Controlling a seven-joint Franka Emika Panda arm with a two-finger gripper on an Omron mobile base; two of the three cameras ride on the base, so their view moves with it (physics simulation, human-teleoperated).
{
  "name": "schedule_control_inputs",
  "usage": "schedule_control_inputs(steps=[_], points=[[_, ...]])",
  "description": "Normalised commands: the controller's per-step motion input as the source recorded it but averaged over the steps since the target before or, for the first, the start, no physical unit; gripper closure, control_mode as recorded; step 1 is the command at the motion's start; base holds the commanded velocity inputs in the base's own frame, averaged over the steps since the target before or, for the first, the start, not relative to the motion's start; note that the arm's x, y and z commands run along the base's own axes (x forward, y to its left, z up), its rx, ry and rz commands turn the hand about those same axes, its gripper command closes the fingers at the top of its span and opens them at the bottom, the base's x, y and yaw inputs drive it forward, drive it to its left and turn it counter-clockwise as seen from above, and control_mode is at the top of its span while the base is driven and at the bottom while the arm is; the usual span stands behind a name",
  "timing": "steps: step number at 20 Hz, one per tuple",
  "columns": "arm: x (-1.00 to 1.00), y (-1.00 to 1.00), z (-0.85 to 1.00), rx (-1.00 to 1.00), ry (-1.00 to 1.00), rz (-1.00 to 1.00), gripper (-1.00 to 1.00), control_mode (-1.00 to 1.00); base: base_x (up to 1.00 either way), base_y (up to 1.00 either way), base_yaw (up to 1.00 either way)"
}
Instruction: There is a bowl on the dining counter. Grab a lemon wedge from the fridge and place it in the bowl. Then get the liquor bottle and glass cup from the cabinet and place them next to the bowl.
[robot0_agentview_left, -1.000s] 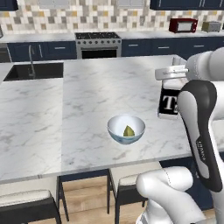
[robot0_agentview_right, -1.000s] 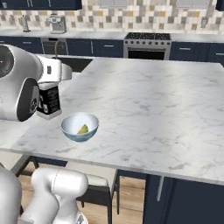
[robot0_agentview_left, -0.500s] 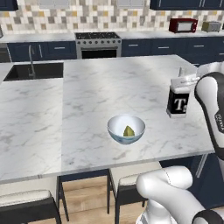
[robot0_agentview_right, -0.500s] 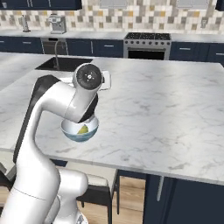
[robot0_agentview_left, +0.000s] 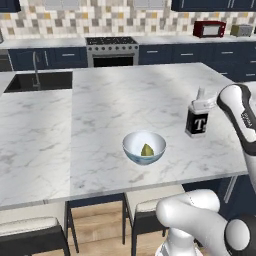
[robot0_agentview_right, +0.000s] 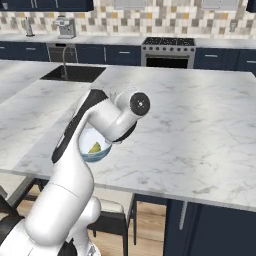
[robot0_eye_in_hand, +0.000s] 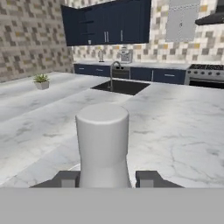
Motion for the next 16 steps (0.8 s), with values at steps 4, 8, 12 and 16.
schedule_control_inputs(steps=[4, 8, 12, 16], points=[[0.41, -0.04, -0.6, 0.0, -0.01, 0.05, 1.0, -1.0, 0.0, 0.0, 0.0], [0.49, 0.0, -0.63, -0.02, 0.0, 0.01, 1.0, -1.0, 0.0, 0.0, 0.0], [0.62, 0.0, -0.54, -0.01, 0.0, 0.0, 1.0, -1.0, 0.0, 0.0, 0.0], [0.57, 0.0, -0.5, 0.0, 0.0, 0.0, 1.0, -1.0, 0.0, 0.0, 0.0]])
